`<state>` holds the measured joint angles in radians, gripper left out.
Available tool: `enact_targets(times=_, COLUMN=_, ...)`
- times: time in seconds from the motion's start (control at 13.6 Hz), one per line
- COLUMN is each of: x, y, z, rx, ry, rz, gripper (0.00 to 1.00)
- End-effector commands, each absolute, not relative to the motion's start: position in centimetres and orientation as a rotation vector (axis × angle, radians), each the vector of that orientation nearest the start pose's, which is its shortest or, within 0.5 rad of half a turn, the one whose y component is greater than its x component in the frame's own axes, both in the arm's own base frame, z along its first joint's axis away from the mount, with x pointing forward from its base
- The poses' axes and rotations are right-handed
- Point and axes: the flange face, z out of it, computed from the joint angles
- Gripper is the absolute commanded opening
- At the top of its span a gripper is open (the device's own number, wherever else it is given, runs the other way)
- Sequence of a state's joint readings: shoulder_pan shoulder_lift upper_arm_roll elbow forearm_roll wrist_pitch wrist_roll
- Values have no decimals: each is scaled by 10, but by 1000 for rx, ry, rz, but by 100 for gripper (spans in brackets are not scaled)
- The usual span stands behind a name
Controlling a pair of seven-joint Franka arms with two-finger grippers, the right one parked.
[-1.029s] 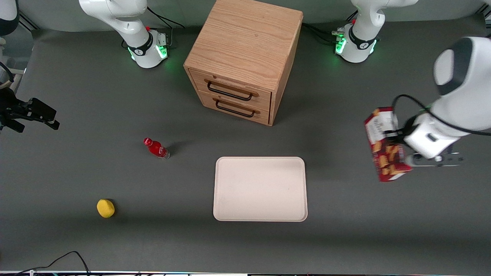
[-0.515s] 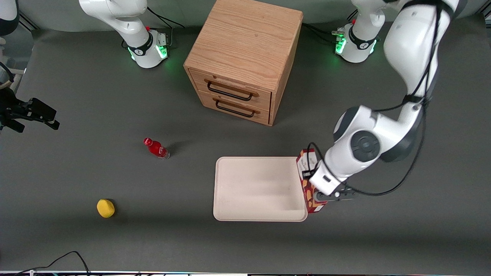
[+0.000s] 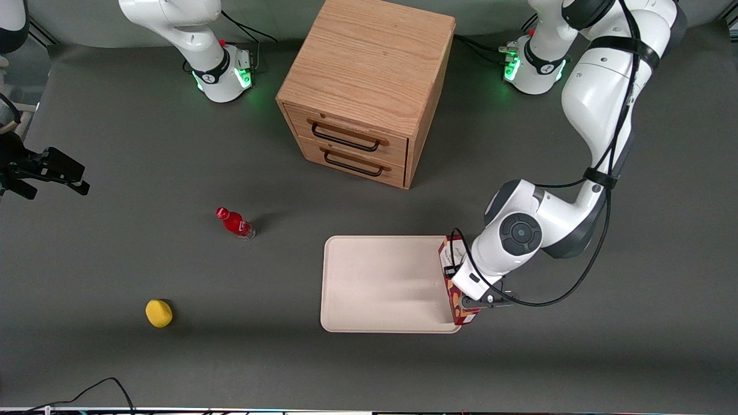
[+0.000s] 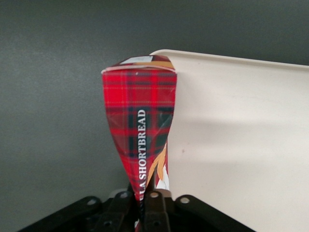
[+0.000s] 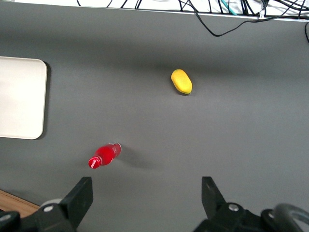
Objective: Place red cookie box on tray
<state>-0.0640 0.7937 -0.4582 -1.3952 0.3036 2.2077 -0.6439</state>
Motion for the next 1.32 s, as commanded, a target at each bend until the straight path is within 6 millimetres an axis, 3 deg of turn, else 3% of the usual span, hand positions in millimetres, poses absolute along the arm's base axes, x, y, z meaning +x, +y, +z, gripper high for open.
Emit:
enact_targets(times=0.0, x=678, y=-301, z=274, rx=-3248, ry=-171, rz=-132, gripper=100)
enact_targets(times=0.29, x=679, y=-294, z=276, rx=-3240, ry=-184, rz=-113, gripper=100)
enact_targets(times=0.37, x=681, y=-287, z=284, rx=-3232, ry=-179, rz=-112, gripper=100)
enact_targets(times=0.44, x=685, y=-266, z=300, rx=-3204, ry=-202, rz=-86, gripper=100)
enact_targets(times=0.51, x=679, y=-260, z=320, rx=-3175, ry=-156, rz=-15, gripper=100)
enact_targets(times=0.66, x=671, y=-229, z=379, rx=-3169, ry=-101, rz=86, gripper=100)
enact_targets(times=0.81, x=659, y=-174, z=443, rx=-3153, ry=-36, rz=160, gripper=100)
enact_targets(times=1.03, x=622, y=-83, z=535, rx=-3149, ry=75, rz=251, gripper=100)
enact_targets(times=1.18, x=590, y=-35, z=572, rx=-3138, ry=135, rz=306, gripper=100)
enact_targets(times=1.25, x=570, y=-14, z=580, rx=-3136, ry=135, rz=304, gripper=100)
